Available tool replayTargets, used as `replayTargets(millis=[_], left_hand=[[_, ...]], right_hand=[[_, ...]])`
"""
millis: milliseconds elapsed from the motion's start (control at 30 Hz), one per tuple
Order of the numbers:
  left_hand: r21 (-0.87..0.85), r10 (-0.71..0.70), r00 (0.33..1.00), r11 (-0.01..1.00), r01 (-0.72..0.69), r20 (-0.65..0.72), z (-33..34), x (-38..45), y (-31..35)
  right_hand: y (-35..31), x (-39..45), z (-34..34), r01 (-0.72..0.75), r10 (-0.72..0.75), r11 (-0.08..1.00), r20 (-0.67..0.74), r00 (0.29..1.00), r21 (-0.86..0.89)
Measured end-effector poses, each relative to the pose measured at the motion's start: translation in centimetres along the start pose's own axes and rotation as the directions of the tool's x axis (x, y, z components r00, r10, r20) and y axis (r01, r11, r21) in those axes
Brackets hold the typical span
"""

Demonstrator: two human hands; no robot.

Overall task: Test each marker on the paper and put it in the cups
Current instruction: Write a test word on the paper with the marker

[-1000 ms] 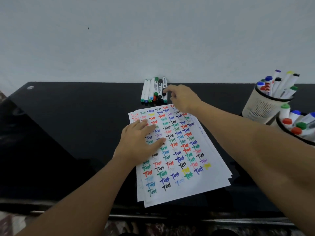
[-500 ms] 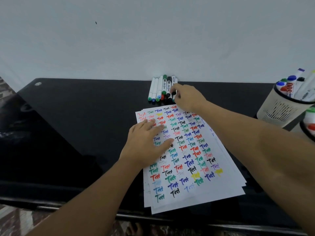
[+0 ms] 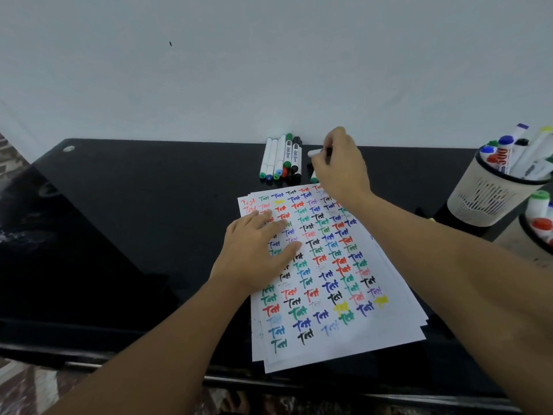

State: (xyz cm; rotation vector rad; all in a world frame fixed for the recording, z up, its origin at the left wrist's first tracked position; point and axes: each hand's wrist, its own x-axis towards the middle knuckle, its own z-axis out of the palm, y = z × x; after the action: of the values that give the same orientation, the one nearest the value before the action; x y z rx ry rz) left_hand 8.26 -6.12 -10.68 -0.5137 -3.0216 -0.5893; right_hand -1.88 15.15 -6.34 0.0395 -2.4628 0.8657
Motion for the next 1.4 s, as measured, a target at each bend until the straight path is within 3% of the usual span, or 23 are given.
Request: replayTargets(millis=[100,200,333,500,600,733,833,933,1400], left_hand=[[-0.004,-0.005,1.0,1.0,0.005,-0.009,-0.1,0.1,0.1],[-0.046,-0.01,0.998,0.999,0.008,-0.054,-0.2,-0.1,0.5],[-0.1,-0.036,0.993,0.995,0.024,-0.117,-0.4,-0.4,0.9],[-0.108,-0.055,0.99,0.993,0.041,-0.127,-0.4,-0.5,0.9],[-0.099,-0.051,0.989,0.994,0.037,-0.141,-0.3,-0.5,0.9],[-0.089,-0.066,0.99,0.994,0.055,-0.126,-0.1,-0.3,0.7],[-0.088,-0.062,0.989,0.995,0.051,-0.135,0.0,-0.2,0.7],[-0.092,-0.047,0.987,0.995,0.033,-0.152,0.1,-0.3,0.7],[-0.08,0.047,0.979,0.995,-0.064,-0.201,0.5,-0.4,0.2]], right_hand=[[-0.6,-2.0,-1.7,-0.02,0.047,0.959,-0.088,0.995,0.284],[-1.0,-4.4,-3.2,0.024,0.016,0.938,-0.112,0.994,0.346],[-1.3,-6.8,-4.5,0.157,-0.139,0.956,-0.086,0.987,0.25],[-1.6,-8.4,-5.6,0.343,-0.345,0.938,0.066,0.936,0.04],[-2.4,-8.4,-6.7,0.29,-0.288,0.957,0.24,0.927,0.028],[-2.3,-7.8,-6.5,0.361,-0.322,0.932,0.36,0.876,-0.045],[-2.4,-7.6,-6.2,0.218,-0.162,0.975,0.52,0.839,-0.048],[-2.0,-7.9,-5.9,0.094,-0.004,0.991,0.666,0.746,-0.099],[-1.8,-8.7,-4.8,0.444,-0.112,0.806,0.635,0.765,-0.392]])
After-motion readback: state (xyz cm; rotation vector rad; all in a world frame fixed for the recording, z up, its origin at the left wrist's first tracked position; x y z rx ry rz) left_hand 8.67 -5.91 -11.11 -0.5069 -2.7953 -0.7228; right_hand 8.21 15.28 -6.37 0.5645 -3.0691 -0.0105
